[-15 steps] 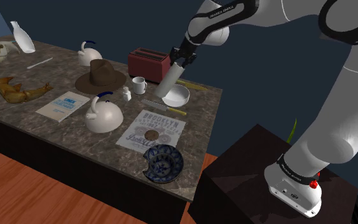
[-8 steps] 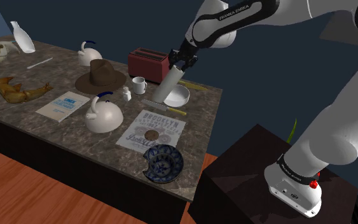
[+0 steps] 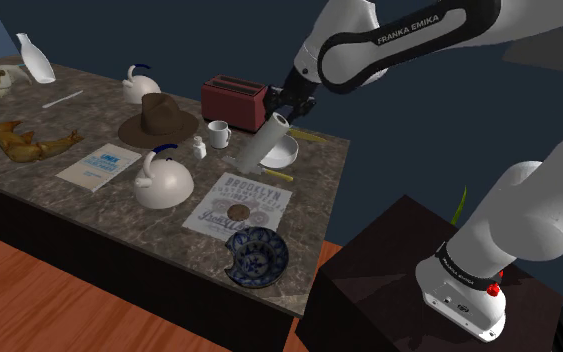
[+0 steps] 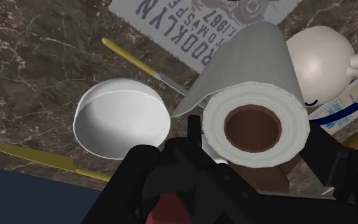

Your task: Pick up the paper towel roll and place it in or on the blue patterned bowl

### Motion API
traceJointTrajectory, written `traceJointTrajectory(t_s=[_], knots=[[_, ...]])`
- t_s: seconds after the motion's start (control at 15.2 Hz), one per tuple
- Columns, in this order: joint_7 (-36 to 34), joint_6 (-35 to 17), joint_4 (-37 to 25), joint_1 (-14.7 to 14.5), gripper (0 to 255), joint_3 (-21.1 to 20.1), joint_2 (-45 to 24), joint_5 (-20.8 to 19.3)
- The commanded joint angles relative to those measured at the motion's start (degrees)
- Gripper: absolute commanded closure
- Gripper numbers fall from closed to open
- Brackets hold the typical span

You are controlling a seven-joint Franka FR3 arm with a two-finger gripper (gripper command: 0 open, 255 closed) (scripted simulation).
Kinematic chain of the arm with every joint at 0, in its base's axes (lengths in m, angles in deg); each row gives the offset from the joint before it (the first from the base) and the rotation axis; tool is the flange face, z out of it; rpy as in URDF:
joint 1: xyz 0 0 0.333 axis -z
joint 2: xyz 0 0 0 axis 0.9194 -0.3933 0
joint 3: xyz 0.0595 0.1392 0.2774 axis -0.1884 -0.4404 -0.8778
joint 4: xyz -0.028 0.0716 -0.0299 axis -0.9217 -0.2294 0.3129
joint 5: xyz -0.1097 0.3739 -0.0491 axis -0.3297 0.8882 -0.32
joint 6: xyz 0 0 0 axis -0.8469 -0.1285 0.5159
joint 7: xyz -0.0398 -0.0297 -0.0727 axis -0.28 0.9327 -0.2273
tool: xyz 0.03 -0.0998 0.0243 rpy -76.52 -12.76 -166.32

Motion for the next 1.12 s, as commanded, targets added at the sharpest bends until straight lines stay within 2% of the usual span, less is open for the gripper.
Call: traceJointTrajectory(t_s=[0.0, 0.46, 0.92, 1.06], knots=[[-3.57, 0.31, 1.77, -0.82, 255, -1.81, 2.36, -1.02], [-14.03, 2.63, 6.86, -3.47, 255, -8.36, 10.47, -2.38], [-24.30, 6.49, 8.51, -6.39, 255, -15.68, 16.60, -2.30], [-24.51, 4.81, 9.61, -6.31, 255, -16.00, 16.00, -2.40]])
